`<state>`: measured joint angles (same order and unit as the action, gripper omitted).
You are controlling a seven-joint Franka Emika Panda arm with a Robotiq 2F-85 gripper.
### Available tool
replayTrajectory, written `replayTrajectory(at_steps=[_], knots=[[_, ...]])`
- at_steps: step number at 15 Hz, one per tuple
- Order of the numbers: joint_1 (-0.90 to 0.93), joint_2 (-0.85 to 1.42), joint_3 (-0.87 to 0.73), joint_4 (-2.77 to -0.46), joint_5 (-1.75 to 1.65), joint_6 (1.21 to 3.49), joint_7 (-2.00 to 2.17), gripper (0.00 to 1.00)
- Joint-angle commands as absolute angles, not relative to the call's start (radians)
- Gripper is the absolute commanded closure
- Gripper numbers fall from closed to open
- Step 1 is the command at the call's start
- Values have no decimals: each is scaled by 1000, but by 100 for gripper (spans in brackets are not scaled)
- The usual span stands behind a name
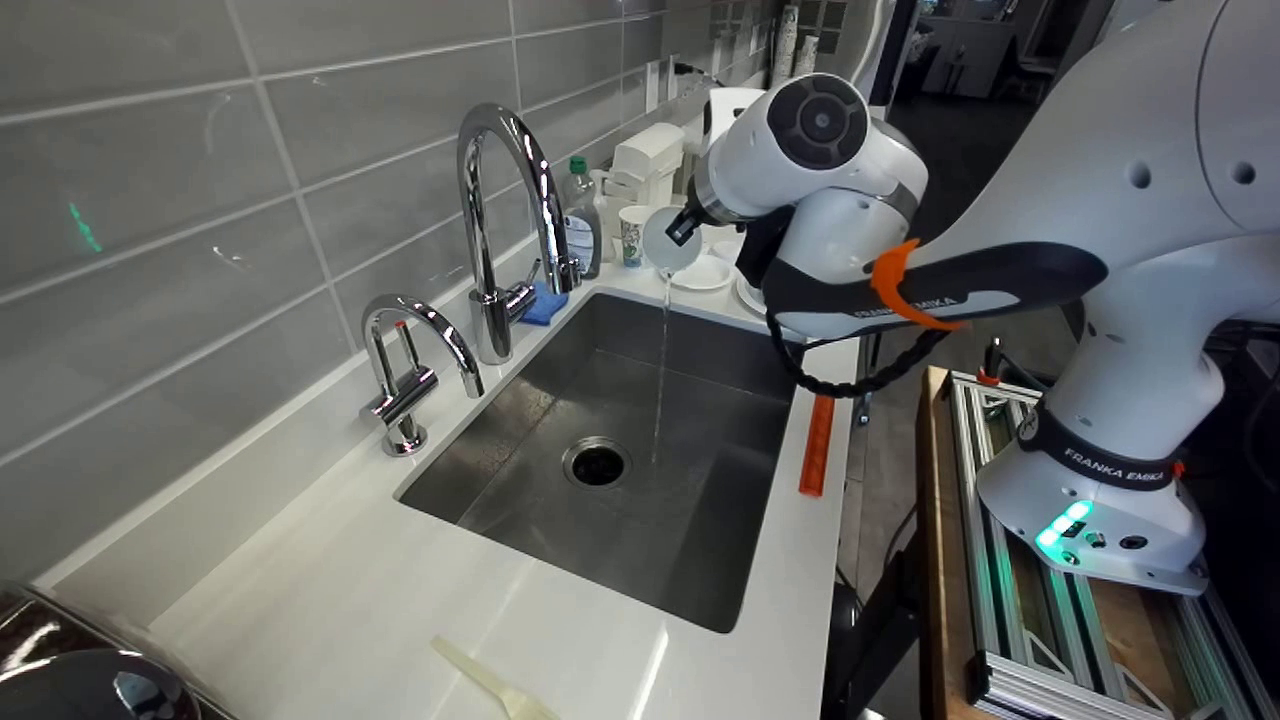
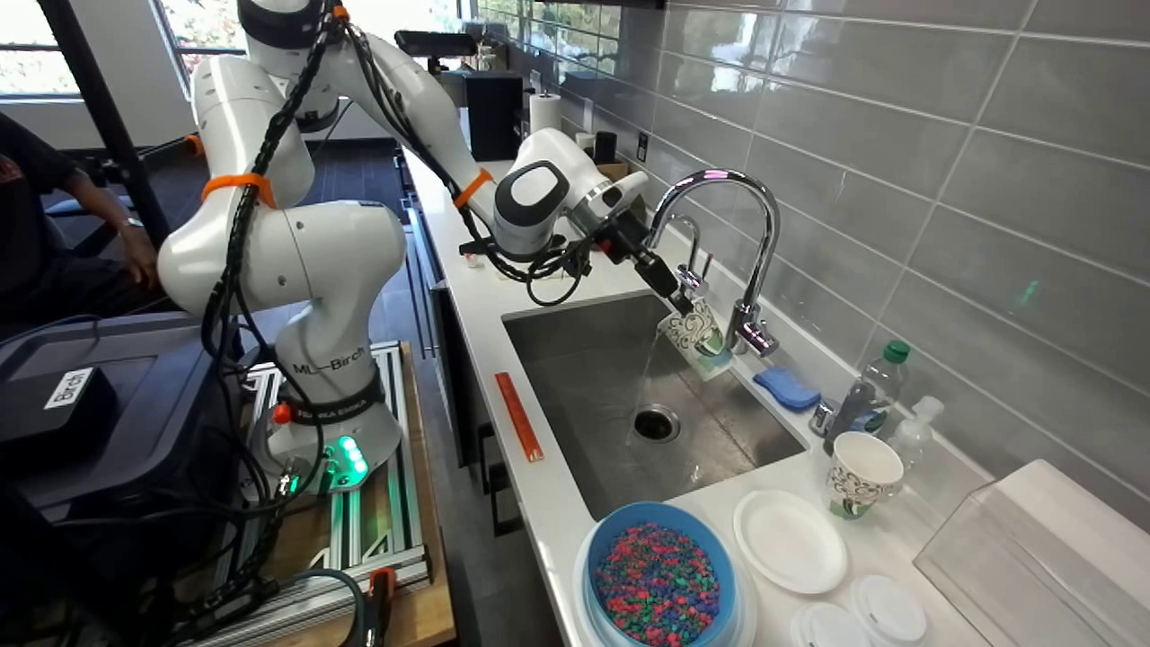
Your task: Pour the water in the cup out
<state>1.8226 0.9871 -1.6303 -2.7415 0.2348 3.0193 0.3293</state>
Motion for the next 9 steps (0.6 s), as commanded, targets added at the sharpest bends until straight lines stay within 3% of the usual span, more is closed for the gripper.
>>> replayTrajectory(at_steps=[1, 9], knots=[[1861, 1040, -1650, -2749, 263, 2972, 330, 99], [1865, 1058, -1649, -2749, 258, 2953, 326, 99]])
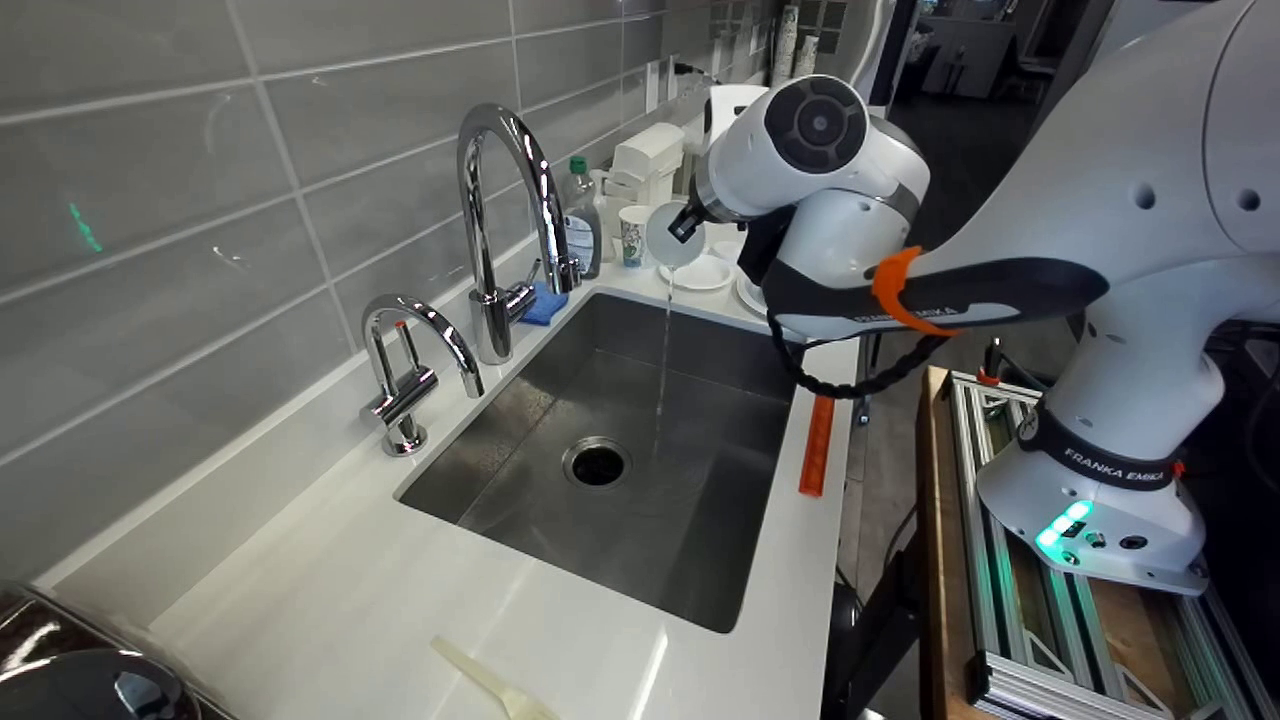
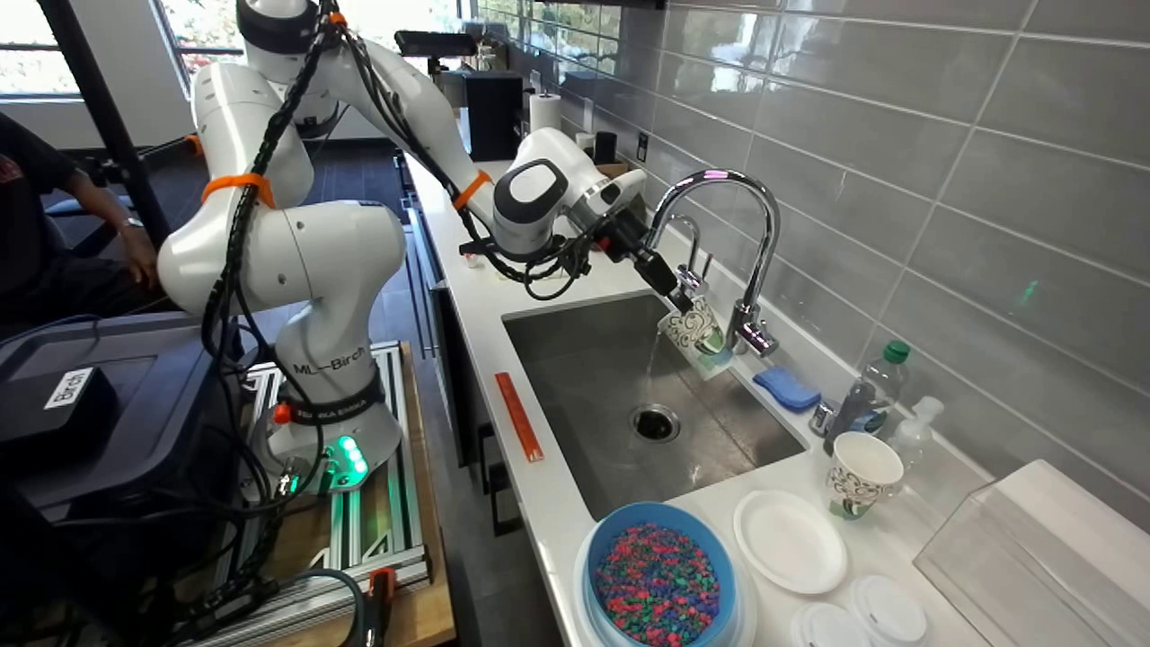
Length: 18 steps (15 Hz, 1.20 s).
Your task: Pour the water in the cup out
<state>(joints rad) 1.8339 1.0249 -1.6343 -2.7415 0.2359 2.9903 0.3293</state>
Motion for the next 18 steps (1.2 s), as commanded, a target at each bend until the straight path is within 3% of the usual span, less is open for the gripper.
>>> replayTrajectory(at_steps=[1, 18], knots=[[1868, 1060, -1650, -2749, 258, 2950, 326, 99], [1880, 1097, -1649, -2749, 257, 2946, 328, 99]])
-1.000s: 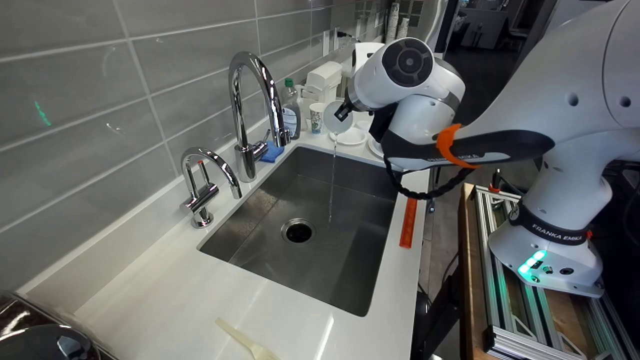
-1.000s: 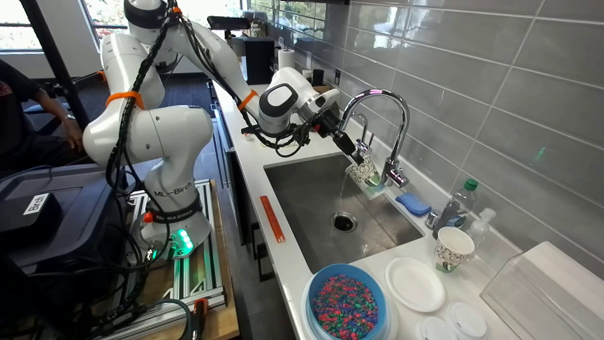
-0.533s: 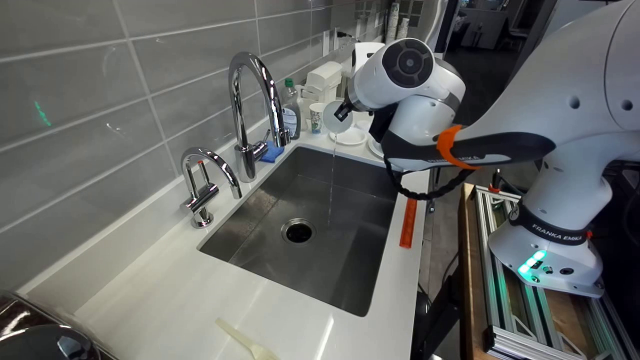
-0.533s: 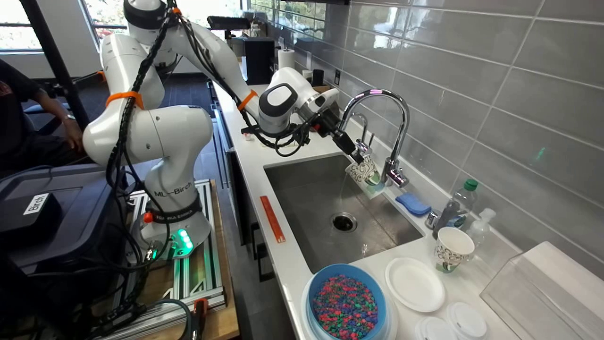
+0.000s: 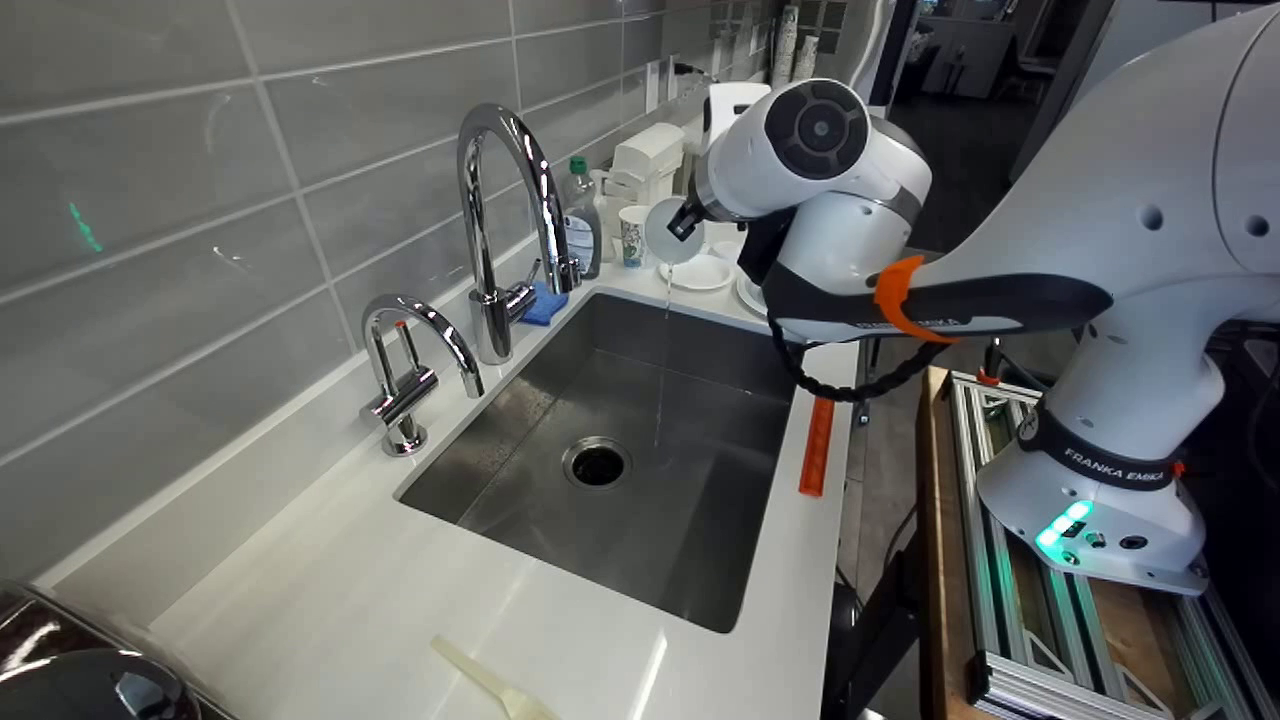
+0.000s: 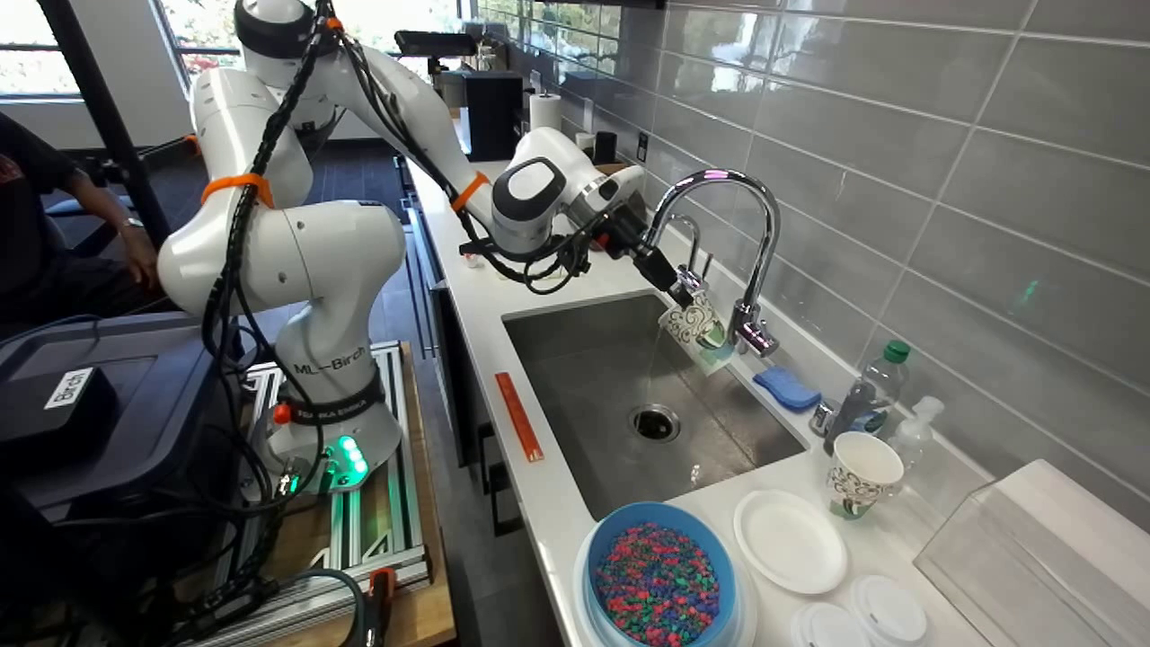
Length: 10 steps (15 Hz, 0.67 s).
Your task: Pour the water in the cup out
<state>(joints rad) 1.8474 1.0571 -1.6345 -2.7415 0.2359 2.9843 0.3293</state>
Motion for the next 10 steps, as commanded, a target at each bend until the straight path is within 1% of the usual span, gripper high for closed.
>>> replayTrajectory(at_steps=[1, 10], knots=[[1880, 1100, -1649, -2749, 257, 2947, 328, 99], [1907, 1134, -1638, -2746, 261, 2915, 345, 99]])
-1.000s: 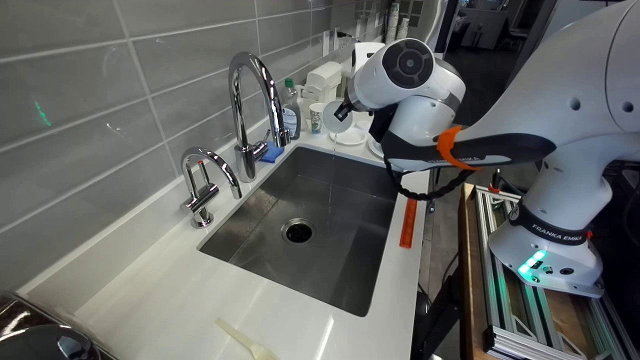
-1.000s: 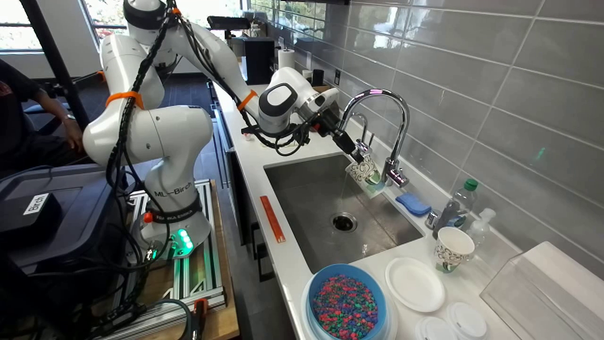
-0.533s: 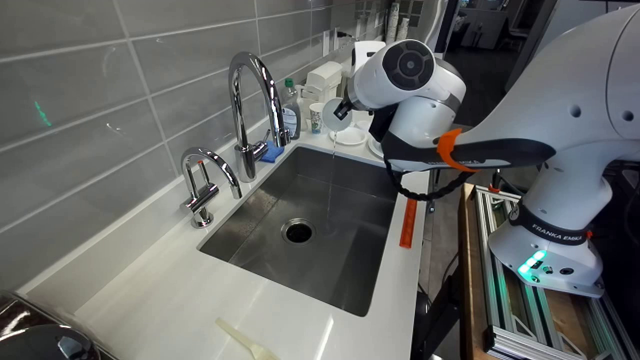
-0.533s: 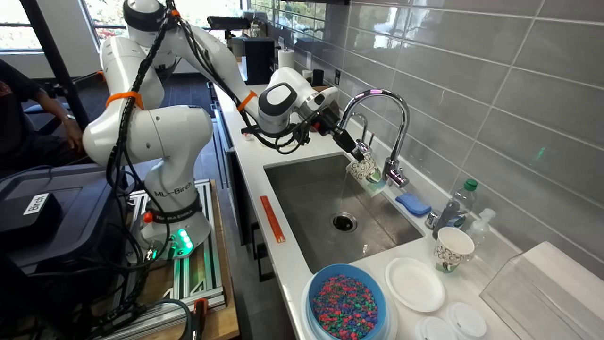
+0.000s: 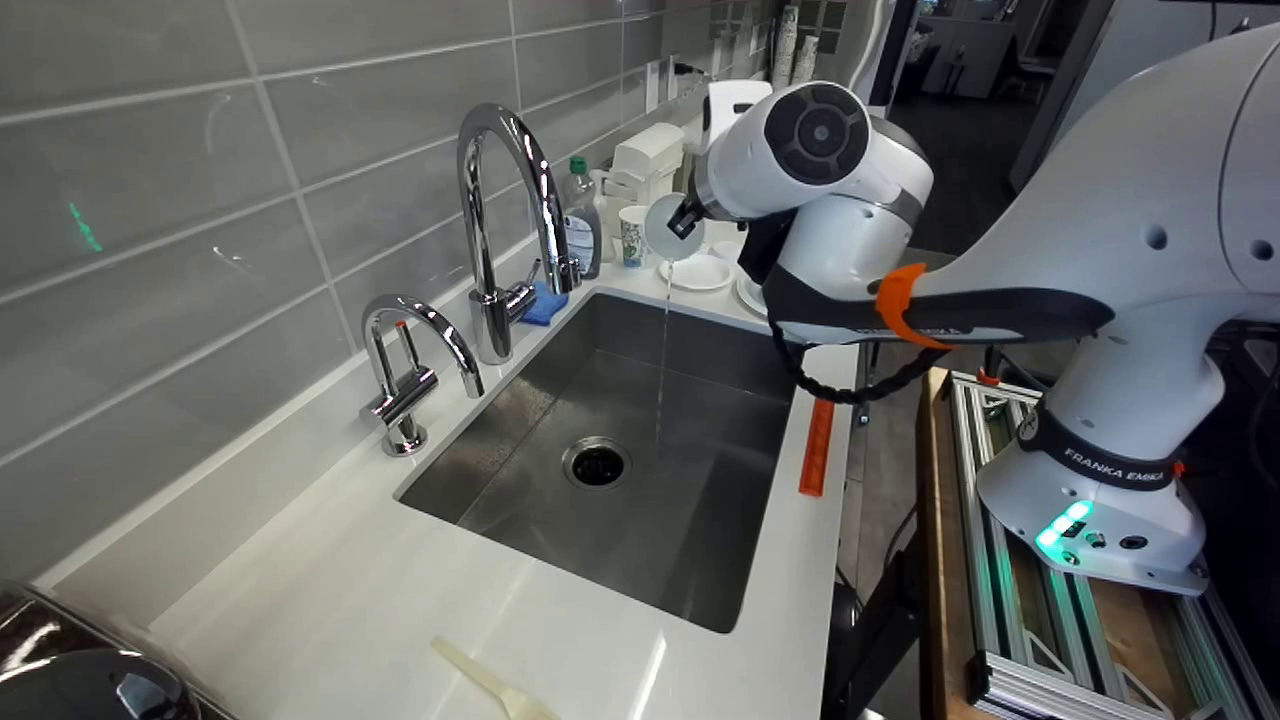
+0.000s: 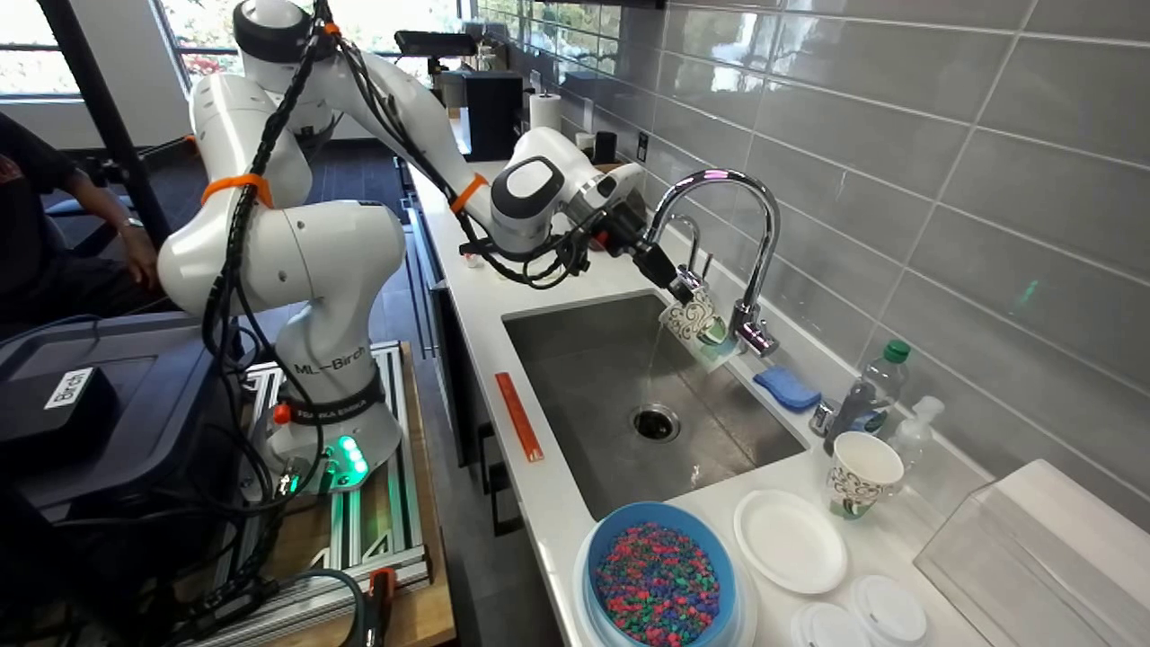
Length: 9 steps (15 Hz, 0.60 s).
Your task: Pour the water in the cup out
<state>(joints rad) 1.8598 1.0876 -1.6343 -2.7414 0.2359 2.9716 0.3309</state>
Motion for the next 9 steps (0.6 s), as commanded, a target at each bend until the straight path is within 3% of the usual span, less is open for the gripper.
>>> replayTrajectory(at_steps=[1, 9], knots=[[1916, 1140, -1636, -2744, 261, 2901, 349, 99], [1939, 1080, -1628, -2702, 242, 2786, 332, 99]])
